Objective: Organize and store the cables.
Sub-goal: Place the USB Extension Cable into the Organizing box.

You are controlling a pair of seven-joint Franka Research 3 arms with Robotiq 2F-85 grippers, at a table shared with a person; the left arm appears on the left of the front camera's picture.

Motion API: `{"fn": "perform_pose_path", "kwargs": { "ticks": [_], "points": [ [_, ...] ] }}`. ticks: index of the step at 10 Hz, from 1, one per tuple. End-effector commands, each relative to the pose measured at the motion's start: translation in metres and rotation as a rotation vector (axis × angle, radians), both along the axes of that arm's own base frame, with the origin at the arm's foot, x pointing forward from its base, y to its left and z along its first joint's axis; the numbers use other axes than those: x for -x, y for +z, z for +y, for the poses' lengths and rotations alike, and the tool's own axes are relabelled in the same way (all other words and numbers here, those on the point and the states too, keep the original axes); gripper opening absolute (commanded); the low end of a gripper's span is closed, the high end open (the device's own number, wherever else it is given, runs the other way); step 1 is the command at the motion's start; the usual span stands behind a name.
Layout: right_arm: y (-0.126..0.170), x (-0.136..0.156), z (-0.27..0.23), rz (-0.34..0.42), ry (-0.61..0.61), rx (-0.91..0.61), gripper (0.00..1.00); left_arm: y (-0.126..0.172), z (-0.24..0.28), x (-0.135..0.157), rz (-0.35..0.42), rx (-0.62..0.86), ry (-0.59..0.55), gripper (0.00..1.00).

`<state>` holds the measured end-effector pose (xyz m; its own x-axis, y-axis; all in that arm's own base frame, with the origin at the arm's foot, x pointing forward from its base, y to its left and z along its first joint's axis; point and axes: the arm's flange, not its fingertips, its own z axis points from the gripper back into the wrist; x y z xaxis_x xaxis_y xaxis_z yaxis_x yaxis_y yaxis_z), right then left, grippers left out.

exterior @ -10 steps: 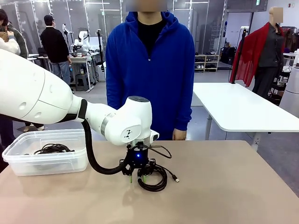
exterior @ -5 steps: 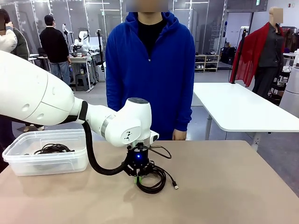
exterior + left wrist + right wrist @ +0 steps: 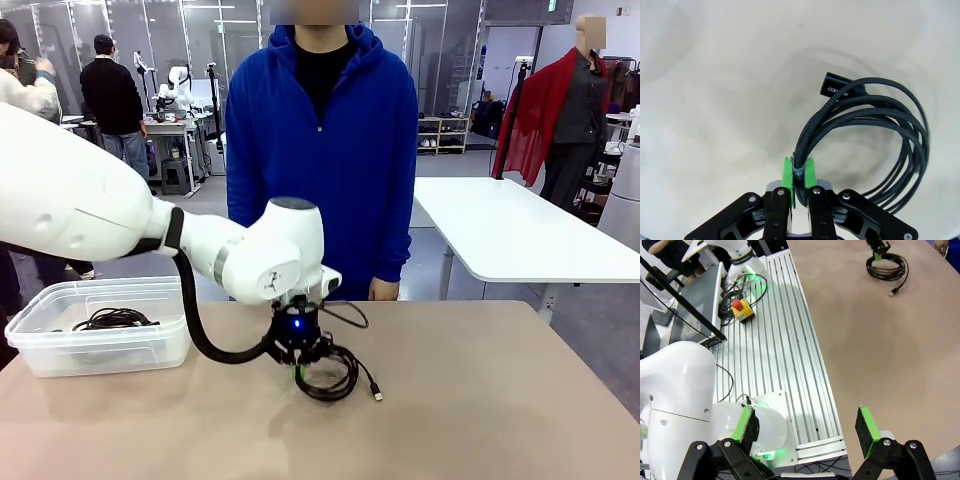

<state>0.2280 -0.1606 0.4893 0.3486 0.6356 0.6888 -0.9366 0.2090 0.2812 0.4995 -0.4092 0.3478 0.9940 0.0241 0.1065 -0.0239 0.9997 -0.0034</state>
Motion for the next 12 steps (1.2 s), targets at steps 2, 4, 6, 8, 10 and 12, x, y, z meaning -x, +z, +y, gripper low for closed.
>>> {"fn": "perform_pose_path", "kwargs": {
  "ticks": [2, 4, 6, 8, 10, 12],
  "points": [
    [0.002, -0.001, 0.0, -0.003, -0.002, -0.008, 1.0, 0.093, 0.038, 0.028, -0.062, -0.052, -0.117, 0.0],
    [0.002, -0.001, 0.0, -0.003, -0.002, -0.008, 1.0, 0.121, 0.066, 0.033, -0.114, -0.059, -0.182, 0.0],
    [0.002, -0.001, 0.0, -0.003, -0.002, -0.008, 1.0, 0.133, 0.083, 0.037, -0.135, -0.046, -0.291, 0.0],
    [0.002, -0.001, 0.0, -0.003, -0.002, -0.008, 1.0, 0.146, 0.096, 0.045, -0.168, -0.065, -0.406, 0.0],
    [0.002, -0.001, 0.0, -0.003, -0.002, -0.008, 1.0, 0.16, 0.111, 0.048, -0.195, -0.093, -0.494, 0.0],
    [0.002, -0.001, 0.0, -0.003, -0.002, -0.008, 1.0, 0.172, 0.123, 0.042, -0.178, -0.101, -0.564, 0.0]
  ]
}}
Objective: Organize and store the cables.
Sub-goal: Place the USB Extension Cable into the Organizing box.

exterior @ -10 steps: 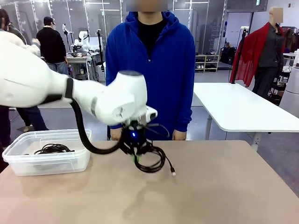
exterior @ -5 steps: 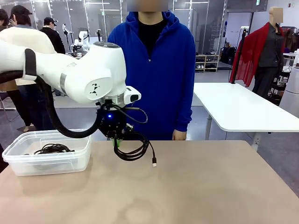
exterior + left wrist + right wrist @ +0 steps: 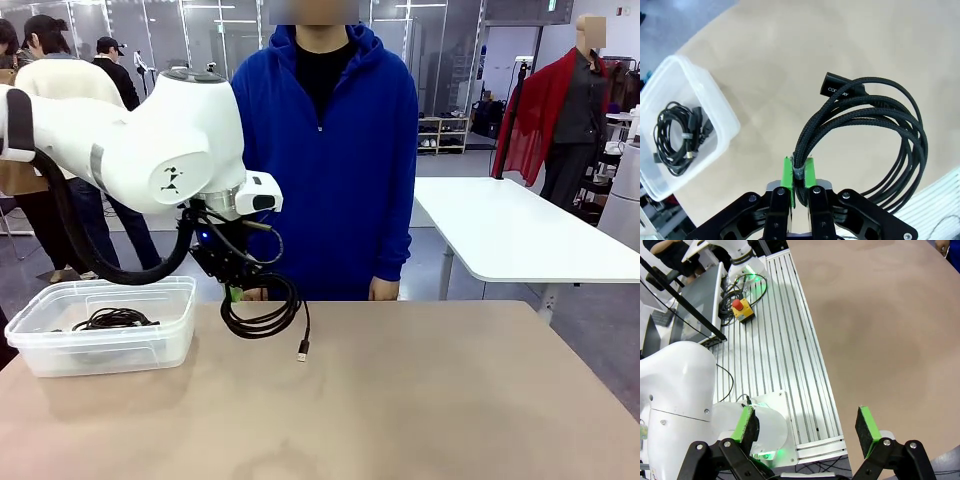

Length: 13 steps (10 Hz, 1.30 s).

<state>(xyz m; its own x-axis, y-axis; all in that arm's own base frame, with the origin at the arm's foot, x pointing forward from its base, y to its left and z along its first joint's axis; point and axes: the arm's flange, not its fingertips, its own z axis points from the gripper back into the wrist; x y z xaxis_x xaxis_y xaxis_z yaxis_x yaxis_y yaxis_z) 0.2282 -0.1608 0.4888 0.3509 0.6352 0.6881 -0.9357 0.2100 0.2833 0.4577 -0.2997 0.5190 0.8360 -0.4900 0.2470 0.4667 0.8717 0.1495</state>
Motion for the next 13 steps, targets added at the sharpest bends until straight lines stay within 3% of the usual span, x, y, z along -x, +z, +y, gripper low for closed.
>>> {"fn": "perform_pose_path", "kwargs": {
  "ticks": [1, 6, 13],
  "points": [
    [0.003, -0.001, 0.0, -0.005, -0.001, -0.007, 1.0, 0.008, 0.023, -0.005, 0.015, -0.018, -0.083, 0.0],
    [0.003, -0.001, 0.0, -0.005, -0.001, -0.007, 1.0, 0.032, 0.097, -0.033, -0.063, -0.059, -0.242, 0.0],
    [0.003, -0.001, 0.0, -0.005, -0.001, -0.007, 1.0, 0.034, 0.167, -0.068, -0.025, -0.068, -0.282, 0.0]
  ]
}}
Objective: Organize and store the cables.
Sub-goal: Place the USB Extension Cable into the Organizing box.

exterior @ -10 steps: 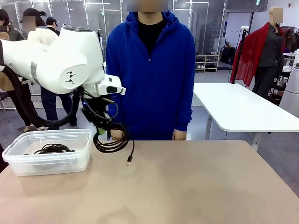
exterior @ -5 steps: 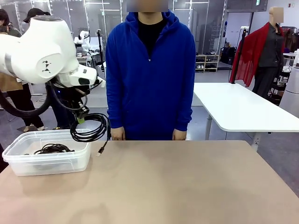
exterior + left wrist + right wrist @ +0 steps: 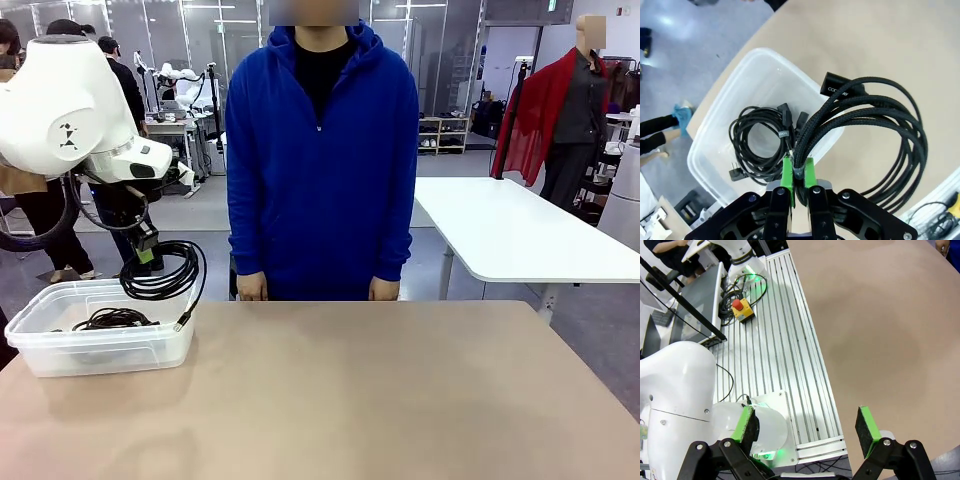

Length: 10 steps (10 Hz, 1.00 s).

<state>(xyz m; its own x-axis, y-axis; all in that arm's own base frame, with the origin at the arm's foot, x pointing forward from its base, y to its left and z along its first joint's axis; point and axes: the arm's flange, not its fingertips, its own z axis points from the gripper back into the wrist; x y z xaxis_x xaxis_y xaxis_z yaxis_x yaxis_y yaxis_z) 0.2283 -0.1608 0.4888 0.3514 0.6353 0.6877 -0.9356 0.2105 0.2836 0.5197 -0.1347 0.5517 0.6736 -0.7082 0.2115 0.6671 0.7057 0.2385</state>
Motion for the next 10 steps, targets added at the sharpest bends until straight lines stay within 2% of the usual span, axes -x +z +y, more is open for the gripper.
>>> {"fn": "perform_pose_path", "kwargs": {
  "ticks": [1, 2, 3, 7, 8, 10],
  "points": [
    [0.003, -0.001, 0.0, -0.005, -0.001, -0.008, 1.0, 0.0, 0.0, -0.006, 0.026, 0.05, -0.045, 0.0],
    [0.003, -0.001, 0.0, -0.005, -0.001, -0.008, 1.0, 0.002, -0.008, -0.003, 0.041, 0.082, -0.019, 0.0],
    [0.003, -0.001, 0.0, -0.005, -0.001, -0.008, 1.0, -0.003, 0.001, -0.002, 0.01, 0.013, -0.008, 0.0],
    [0.003, -0.001, 0.0, -0.005, -0.001, -0.008, 1.0, -0.003, 0.001, -0.002, 0.01, 0.013, -0.008, 0.0],
    [0.003, -0.001, 0.0, -0.005, -0.001, -0.008, 1.0, -0.005, -0.002, -0.002, 0.019, 0.03, -0.009, 0.11],
    [0.003, -0.001, 0.0, -0.005, -0.001, -0.008, 1.0, -0.001, 0.014, -0.023, -0.016, -0.029, 0.021, 0.11]
  ]
}}
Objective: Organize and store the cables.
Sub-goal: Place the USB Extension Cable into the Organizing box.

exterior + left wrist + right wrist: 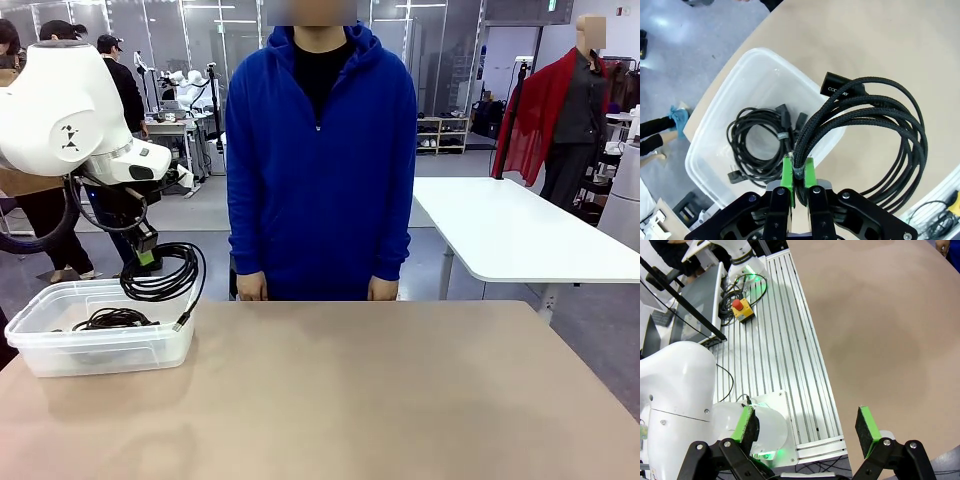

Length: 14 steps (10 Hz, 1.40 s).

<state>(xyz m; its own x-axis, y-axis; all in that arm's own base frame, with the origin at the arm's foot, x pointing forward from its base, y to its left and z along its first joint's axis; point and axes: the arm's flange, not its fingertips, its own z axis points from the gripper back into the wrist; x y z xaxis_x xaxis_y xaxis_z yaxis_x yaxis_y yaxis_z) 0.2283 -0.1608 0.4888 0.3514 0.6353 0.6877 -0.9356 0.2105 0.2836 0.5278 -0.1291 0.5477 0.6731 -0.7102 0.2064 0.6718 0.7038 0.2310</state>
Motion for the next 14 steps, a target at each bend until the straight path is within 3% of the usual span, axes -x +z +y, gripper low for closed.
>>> {"fn": "perform_pose_path", "kwargs": {
  "ticks": [1, 5, 9, 11, 14],
  "points": [
    [0.003, -0.001, 0.0, -0.005, -0.001, -0.008, 1.0, 0.001, 0.019, -0.022, -0.016, -0.017, 0.058, 0.11],
    [0.003, -0.001, 0.0, -0.005, -0.001, -0.008, 1.0, -0.018, 0.052, -0.058, -0.007, -0.01, 0.203, 0.11],
    [0.003, -0.001, 0.0, -0.005, -0.001, -0.008, 1.0, -0.042, 0.079, -0.087, 0.061, -0.027, 0.323, 0.11],
    [0.003, -0.001, 0.0, -0.005, -0.001, -0.008, 1.0, -0.069, 0.089, -0.107, 0.084, -0.048, 0.373, 0.11],
    [0.003, -0.001, 0.0, -0.005, -0.001, -0.008, 1.0, -0.108, 0.109, -0.107, 0.14, -0.064, 0.406, 0.11]
  ]
}}
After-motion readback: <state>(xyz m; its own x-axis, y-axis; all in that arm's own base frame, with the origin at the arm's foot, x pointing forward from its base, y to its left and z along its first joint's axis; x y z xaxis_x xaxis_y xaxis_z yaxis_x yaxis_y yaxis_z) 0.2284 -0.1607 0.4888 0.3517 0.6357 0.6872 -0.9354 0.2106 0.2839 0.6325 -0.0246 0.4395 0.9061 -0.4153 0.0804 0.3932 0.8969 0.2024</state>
